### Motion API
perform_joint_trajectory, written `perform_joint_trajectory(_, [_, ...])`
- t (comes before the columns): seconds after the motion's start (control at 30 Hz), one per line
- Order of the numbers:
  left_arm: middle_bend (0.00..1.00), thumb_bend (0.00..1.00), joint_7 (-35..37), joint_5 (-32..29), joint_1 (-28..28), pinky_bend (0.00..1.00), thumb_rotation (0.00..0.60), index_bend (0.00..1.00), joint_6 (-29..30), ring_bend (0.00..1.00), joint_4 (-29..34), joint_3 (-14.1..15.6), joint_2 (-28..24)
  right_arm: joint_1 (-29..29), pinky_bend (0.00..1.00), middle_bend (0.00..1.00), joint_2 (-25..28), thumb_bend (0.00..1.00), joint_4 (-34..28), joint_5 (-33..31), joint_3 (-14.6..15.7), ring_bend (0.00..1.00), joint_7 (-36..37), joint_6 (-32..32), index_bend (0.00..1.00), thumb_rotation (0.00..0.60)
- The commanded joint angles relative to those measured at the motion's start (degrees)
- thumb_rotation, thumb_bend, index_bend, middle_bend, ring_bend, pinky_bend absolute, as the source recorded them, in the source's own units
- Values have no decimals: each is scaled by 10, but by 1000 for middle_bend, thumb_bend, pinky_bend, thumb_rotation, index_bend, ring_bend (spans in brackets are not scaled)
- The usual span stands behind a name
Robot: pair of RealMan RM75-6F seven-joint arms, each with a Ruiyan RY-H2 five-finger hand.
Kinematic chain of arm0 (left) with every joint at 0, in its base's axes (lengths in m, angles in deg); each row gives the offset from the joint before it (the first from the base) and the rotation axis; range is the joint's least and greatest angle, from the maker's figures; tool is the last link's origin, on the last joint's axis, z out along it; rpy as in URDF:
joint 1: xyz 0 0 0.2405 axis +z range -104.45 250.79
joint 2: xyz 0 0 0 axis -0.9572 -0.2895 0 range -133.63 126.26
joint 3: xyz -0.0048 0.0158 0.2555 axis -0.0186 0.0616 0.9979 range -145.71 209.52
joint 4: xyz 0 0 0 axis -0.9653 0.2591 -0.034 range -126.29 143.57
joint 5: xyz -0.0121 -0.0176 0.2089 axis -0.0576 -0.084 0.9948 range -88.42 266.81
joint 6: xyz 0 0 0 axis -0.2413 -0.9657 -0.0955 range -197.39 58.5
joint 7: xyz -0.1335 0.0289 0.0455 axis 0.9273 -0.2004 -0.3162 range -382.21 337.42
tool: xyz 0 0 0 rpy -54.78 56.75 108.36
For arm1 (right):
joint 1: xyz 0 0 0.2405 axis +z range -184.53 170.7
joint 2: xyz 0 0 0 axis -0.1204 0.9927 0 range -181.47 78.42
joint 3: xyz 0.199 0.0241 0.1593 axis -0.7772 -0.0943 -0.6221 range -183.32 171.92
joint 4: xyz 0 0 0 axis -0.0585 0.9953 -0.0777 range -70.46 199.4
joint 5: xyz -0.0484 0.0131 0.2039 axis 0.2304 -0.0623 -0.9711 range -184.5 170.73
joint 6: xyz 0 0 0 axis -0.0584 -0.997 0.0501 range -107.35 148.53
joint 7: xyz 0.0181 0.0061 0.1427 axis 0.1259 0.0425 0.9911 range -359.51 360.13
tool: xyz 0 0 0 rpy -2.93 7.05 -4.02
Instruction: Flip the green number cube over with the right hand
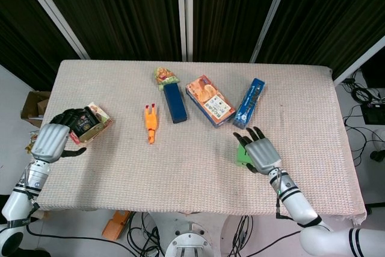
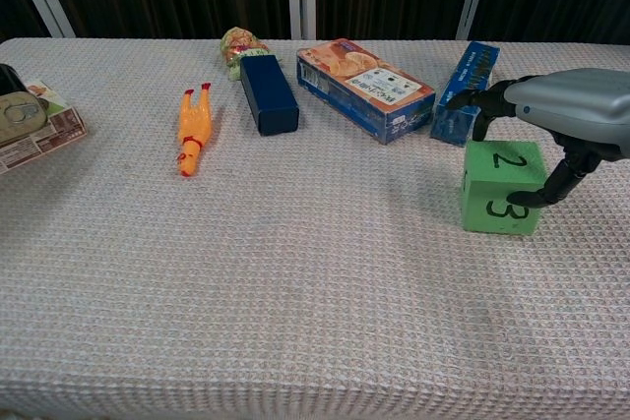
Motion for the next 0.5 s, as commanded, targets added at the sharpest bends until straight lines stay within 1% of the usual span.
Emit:
perform_joint_trajectory(0.03, [124, 142, 1, -1, 0, 209, 600, 144, -1, 101, 1, 0, -1, -2, 0, 429, -3, 242, 0, 8, 1, 0, 8, -9, 0, 600])
perform_joint_trajectory(0.13, [124, 142, 1, -1, 0, 209, 600, 144, -1, 101, 2, 0, -1, -7, 0, 464, -9, 308, 7, 38, 3, 0, 35, -17, 0, 600])
perform_joint_trajectory(0.23, [124, 141, 2, -1, 1, 209, 600, 144, 0, 101, 2, 0, 0, -13, 0, 474, -15, 319, 19, 87, 6, 0, 78, -21, 0, 600])
perform_joint_trajectory(0.33, [124, 142, 3, 1, 1, 209, 600, 144, 2, 101, 1, 0, 2, -22, 0, 482, -29, 326, 50, 167, 12, 0, 156, -32, 0, 600])
perform_joint_trajectory(0.43, [124, 141, 4, 3, 1, 209, 600, 144, 4, 101, -2, 0, 5, -32, 0, 482, -61, 327, 121, 268, 24, 0, 278, -66, 0, 600])
perform_joint_trajectory(0.47, [124, 141, 4, 4, 1, 209, 600, 144, 5, 101, -4, 0, 7, -35, 0, 482, -78, 327, 161, 302, 31, 0, 325, -83, 0, 600])
perform_joint_trajectory(0.5, [124, 141, 4, 5, 1, 209, 600, 144, 5, 101, -6, 0, 8, -37, 0, 483, -90, 328, 193, 324, 37, 0, 356, -93, 0, 600])
